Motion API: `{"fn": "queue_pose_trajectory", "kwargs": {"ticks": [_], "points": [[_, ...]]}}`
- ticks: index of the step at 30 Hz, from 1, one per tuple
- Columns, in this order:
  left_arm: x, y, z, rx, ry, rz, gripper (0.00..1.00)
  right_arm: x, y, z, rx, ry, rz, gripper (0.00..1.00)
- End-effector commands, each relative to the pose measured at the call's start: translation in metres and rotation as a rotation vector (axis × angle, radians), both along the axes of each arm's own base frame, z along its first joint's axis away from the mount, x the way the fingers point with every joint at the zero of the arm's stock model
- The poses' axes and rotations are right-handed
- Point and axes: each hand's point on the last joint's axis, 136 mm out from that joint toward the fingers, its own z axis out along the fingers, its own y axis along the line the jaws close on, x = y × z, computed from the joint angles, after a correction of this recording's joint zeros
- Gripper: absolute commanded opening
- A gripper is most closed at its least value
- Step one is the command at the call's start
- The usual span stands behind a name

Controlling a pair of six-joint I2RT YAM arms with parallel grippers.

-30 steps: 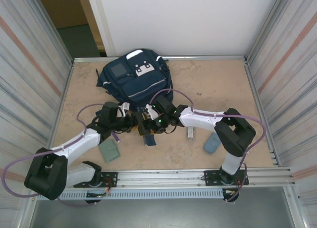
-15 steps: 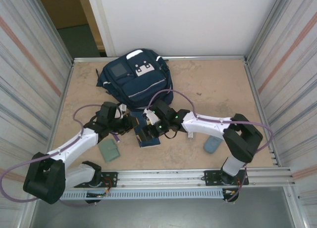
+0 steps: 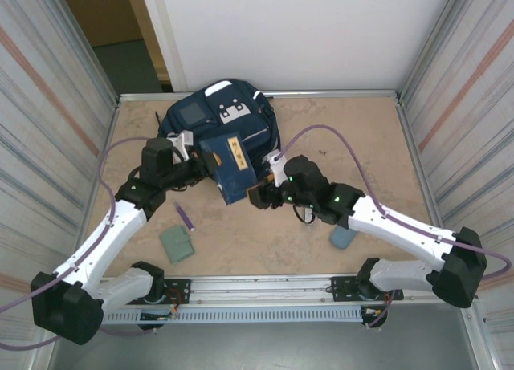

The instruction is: Pack the student bag

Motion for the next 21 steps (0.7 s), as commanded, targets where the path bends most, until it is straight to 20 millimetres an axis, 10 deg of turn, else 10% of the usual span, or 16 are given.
{"fn": "queue_pose_trajectory", "kwargs": {"ticks": [1,5,6,7,21], "points": [[0.025,0.012,0.054,-0.056,-0.202,0.115,0.02,0.036,-0.031,-0.001,0.035,0.153,-0.238,0.67],[0.044,0.027,0.071,-0.179,-0.193,0.278,0.01,0.058,-0.03,0.009,0.313,0.464,-0.341,0.69],[0.048,0.029,0.075,-0.194,-0.194,0.301,0.01,0.061,-0.023,0.019,0.428,0.487,-0.335,0.94],[0.052,0.031,0.078,-0.204,-0.194,0.319,0.01,0.062,-0.019,0.023,0.51,0.503,-0.328,0.99],[0.059,-0.016,0.035,-0.604,0.164,0.252,0.0,0.073,0.017,0.039,0.803,0.682,-0.382,1.0]]}}
